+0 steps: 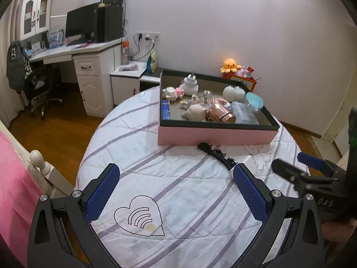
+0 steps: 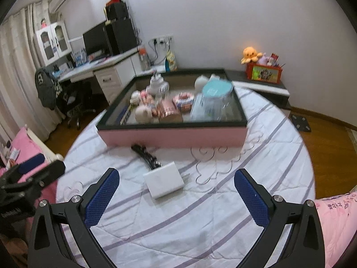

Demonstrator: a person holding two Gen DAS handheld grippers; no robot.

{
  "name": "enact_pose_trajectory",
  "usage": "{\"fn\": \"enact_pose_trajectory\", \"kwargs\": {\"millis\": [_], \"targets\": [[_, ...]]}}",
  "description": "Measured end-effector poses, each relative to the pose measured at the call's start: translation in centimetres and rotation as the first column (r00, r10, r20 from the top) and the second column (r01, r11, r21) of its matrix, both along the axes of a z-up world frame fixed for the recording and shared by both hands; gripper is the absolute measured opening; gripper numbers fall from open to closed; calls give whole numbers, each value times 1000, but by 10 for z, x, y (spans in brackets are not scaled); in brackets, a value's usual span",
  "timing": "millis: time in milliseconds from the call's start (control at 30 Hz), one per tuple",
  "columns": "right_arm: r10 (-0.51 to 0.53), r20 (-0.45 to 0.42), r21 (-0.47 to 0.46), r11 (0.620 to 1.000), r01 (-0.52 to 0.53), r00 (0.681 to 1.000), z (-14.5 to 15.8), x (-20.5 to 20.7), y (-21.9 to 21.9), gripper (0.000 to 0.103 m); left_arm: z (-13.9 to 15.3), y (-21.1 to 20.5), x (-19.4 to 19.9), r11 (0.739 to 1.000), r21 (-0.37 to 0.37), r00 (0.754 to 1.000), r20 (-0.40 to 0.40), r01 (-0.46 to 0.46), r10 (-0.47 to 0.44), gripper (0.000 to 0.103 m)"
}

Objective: Organize rigid objects
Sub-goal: 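Withdraw both tools from the box toward the charger and hair clip, then grasp the white charger with the right gripper while the left gripper grasps the black hair clip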

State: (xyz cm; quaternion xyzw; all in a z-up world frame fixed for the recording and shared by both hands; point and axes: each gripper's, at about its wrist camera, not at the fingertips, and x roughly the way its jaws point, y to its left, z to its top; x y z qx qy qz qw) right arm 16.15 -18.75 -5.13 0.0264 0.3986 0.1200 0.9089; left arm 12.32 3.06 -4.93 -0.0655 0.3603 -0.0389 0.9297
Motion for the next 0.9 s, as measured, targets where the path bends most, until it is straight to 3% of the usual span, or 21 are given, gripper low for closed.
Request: {"fn": "enact_pose_trajectory", "kwargs": {"millis": [367,467,533,667,900], "targets": [[80,-132,-26,996,-84,988,-54,30,16,102,-27,0,27,1000,-2,997,-78,-8,8,103],[89,-146,-18,996,-93,985,-61,36,15,87,-32,-2,33,1000,-2,996,-93,-6,6,103],[93,-144,-18,995,-97,985,-63,38,14,68,-35,-4,37,1000,0,995,-101,-3,3,103],[118,-140,-15,993,-121,983,-60,38,9,68,-40,-10,44,1000,2,993,-115,5,-5,103],[45,-118,-33,998,-49,992,-52,43,-17,68,-46,-34,60,999,9,990,-131,50,-48,103]]}}
